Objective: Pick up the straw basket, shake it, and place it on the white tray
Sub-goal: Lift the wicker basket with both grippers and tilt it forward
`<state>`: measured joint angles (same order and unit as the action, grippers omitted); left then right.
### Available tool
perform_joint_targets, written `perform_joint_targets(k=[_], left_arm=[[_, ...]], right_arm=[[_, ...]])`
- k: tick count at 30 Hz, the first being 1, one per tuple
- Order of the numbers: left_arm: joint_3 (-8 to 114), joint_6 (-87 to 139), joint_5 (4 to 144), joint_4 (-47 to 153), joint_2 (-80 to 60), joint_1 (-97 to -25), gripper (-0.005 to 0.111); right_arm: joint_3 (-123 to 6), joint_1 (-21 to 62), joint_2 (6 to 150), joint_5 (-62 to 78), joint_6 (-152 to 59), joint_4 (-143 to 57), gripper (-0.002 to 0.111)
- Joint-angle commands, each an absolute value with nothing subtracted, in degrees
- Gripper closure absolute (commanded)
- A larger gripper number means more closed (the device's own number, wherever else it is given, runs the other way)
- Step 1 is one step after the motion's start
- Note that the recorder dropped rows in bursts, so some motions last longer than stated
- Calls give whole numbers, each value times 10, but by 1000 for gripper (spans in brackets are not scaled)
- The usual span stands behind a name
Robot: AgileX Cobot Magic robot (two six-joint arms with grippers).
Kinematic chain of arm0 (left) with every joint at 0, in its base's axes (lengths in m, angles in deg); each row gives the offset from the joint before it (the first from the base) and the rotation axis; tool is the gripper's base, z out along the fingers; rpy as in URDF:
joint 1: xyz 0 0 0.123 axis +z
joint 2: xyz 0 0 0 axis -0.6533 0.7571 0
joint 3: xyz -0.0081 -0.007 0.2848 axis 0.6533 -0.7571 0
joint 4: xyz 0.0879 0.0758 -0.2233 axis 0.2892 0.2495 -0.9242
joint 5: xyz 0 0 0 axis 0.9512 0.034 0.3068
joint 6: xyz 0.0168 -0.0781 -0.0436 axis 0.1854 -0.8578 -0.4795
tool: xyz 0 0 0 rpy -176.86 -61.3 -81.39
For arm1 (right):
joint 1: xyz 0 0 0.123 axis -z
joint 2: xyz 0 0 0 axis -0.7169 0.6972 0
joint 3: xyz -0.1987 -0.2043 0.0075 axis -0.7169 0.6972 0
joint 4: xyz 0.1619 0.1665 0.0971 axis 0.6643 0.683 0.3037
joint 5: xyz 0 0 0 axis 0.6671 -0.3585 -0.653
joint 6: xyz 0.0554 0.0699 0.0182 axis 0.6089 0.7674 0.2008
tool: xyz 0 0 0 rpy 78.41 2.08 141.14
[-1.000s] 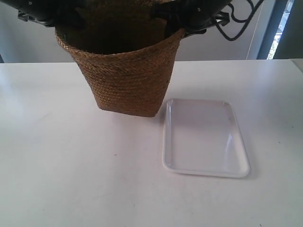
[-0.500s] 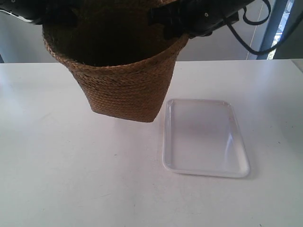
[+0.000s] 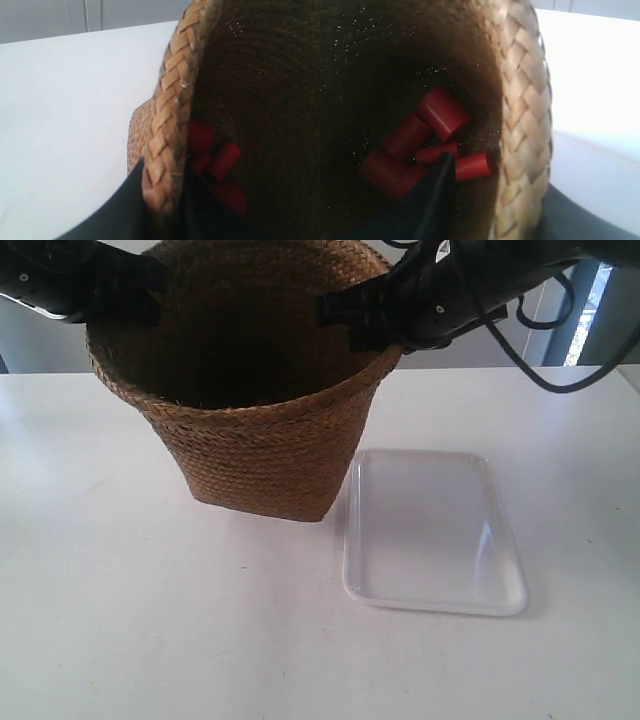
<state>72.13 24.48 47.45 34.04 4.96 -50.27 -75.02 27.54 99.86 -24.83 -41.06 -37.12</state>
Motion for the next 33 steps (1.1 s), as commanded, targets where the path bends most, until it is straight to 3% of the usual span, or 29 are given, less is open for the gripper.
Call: perform_joint_targets(k=[1,8,22,33], left_arm=[[723,263,475,342,37,-507,107],[711,263,426,341,32,-507,107],[548,260,597,258,-95,-543,107],[542,319,615,281,-96,-558,107]], right_arm=[[-748,276,986,-240,-402,-386,108],[-736,276,974,-269,-418,-386,108],[-656,276,906,-204,-504,-390,108],[-661,276,904,-217,-593,-383,108]])
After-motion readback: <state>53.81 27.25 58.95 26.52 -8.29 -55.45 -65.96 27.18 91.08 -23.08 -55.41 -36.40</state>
